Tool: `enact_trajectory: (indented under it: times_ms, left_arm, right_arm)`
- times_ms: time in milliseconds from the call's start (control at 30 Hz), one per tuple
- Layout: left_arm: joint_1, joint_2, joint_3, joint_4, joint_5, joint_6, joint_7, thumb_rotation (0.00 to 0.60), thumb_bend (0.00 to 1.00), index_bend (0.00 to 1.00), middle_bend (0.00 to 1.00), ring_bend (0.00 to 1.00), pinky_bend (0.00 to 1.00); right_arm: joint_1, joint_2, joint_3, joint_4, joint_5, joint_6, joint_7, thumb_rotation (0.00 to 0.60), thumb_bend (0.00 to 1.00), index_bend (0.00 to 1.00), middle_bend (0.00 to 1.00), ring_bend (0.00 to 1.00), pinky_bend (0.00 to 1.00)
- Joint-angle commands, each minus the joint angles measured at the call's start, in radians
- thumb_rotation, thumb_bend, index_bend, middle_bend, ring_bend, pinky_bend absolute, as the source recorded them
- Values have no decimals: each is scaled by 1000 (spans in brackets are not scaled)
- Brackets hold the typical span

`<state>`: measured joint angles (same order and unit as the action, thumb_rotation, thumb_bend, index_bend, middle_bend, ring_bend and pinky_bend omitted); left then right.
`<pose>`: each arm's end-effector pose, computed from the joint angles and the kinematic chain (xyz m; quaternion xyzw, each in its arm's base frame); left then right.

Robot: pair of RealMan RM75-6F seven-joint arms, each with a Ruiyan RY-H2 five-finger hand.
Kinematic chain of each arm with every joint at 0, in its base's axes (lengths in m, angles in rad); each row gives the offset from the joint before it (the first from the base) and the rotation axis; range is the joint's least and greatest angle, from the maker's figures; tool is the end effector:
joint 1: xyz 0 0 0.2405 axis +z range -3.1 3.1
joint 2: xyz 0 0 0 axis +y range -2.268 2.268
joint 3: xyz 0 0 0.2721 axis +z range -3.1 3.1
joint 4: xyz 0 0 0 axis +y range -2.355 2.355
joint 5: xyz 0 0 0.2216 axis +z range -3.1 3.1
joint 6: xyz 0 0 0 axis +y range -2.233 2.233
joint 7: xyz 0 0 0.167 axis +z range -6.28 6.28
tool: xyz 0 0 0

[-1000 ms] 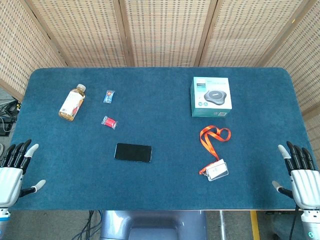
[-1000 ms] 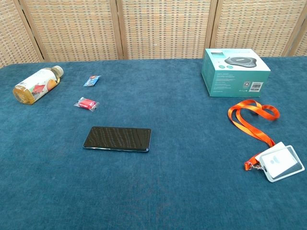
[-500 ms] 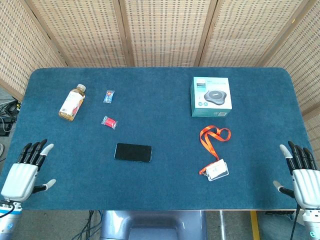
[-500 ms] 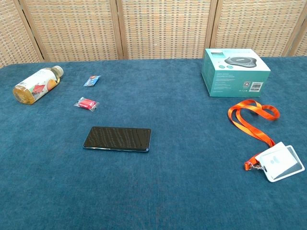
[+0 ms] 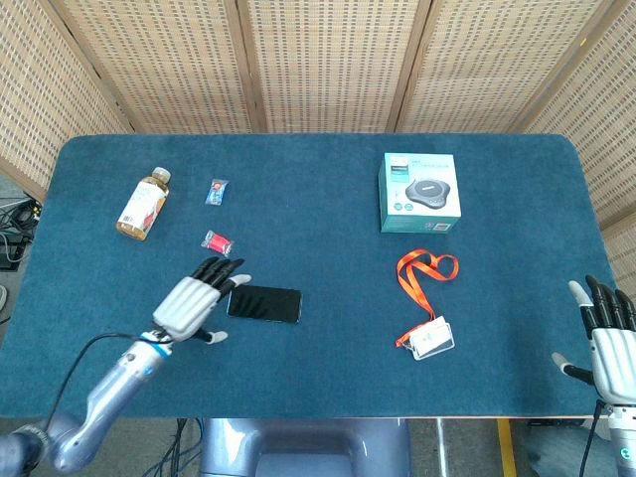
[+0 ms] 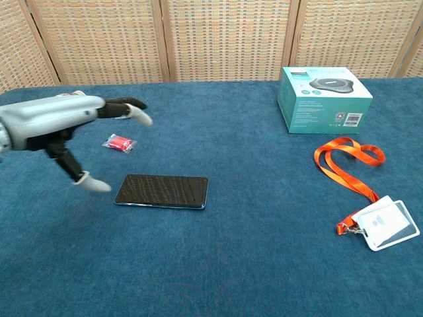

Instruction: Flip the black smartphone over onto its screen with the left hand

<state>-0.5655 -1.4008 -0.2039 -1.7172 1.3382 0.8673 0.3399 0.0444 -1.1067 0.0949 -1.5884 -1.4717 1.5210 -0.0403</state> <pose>-0.1523 0.3196 -0.0108 -0.7793 -0.3648 -0.3711 0.3490 -0.3413 -0.2024 0.1770 0.5743 -0.3593 0.3749 0.6329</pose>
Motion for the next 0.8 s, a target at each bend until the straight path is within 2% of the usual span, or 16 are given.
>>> enact_trajectory:
  times_ms: [33, 200, 433, 667, 800]
  left_arm:
    - [-148, -141, -78, 109, -179, -123, 110, 600, 1, 182, 0, 0, 0]
    - [-253, -240, -95, 183, -381, -130, 249, 600, 13, 187, 0, 0, 0]
    - [-362, -301, -78, 209, -636, -68, 401, 600, 15, 191, 0, 0, 0]
    - [-415, -337, -39, 229, -796, -9, 475, 600, 57, 210, 0, 0, 0]
    - [-430, -346, -25, 240, -839, 2, 479, 600, 57, 222, 0, 0, 0]
  right_arm:
    - [1, -2, 6, 13, 22, -12, 9, 600, 0, 0, 0, 0, 0]
    - [3, -2, 16, 32, 56, -31, 32, 600, 0, 0, 0, 0, 0]
    - [3, 0, 19, 43, 67, -41, 49, 600, 0, 0, 0, 0, 0]
    - [4, 2, 18, 45, 66, -44, 60, 600, 0, 0, 0, 0, 0]
    - [5, 4, 18, 44, 64, -45, 65, 600, 0, 0, 0, 0, 0]
